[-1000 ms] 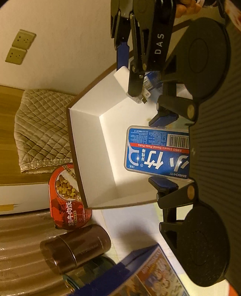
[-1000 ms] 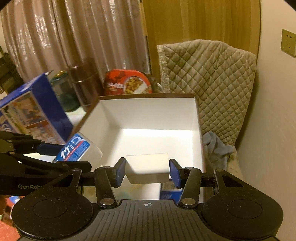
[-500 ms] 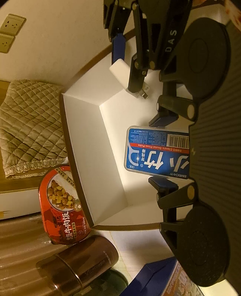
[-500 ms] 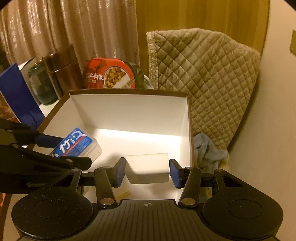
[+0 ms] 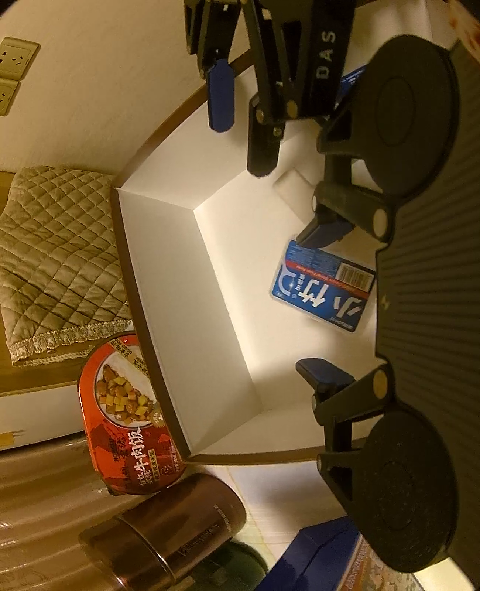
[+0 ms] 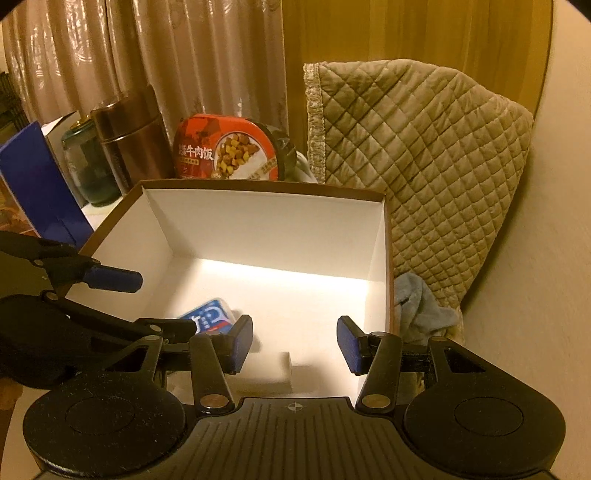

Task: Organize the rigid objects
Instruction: 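Open the left gripper to drop the floss case while the right releases the charger, then move both grippers back over the remaining items on the mat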

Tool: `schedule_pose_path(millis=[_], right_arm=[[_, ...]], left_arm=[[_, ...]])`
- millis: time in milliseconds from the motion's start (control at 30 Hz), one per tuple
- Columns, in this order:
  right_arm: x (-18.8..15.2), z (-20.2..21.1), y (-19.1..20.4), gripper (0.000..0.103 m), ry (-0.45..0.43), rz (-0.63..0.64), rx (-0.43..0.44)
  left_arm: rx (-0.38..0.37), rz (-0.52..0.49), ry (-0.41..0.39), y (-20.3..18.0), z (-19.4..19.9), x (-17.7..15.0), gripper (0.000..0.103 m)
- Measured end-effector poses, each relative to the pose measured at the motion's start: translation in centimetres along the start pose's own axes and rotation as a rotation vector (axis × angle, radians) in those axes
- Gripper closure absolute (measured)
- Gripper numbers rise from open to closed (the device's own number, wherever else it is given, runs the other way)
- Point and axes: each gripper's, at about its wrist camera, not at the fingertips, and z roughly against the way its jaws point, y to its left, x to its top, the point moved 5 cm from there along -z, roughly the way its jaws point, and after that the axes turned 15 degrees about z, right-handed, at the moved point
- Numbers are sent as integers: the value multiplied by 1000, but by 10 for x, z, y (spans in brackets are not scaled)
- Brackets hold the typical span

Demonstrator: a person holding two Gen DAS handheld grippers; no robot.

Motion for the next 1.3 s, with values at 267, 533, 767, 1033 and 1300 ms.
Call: schedule_pose_path(millis=[267,533,767,1033,1300], right_arm=[[-8,17,3,54,-7,-27,17],[-10,41,12,52,-34,-55,34],[-12,72,25,50,-73,-75,50],[-21,112,45,42,-119,-93,63],[-40,151,63,35,-153,-143,53]], left_arm=[[-18,26,6,7,17,-7,41],[-50,56,-31,9,48,-15,41],[-71,90,-52,13,84,-29,41],[-83,130,-80,20,128,-52,41],[-72,143,-116,28,173,-83,41]])
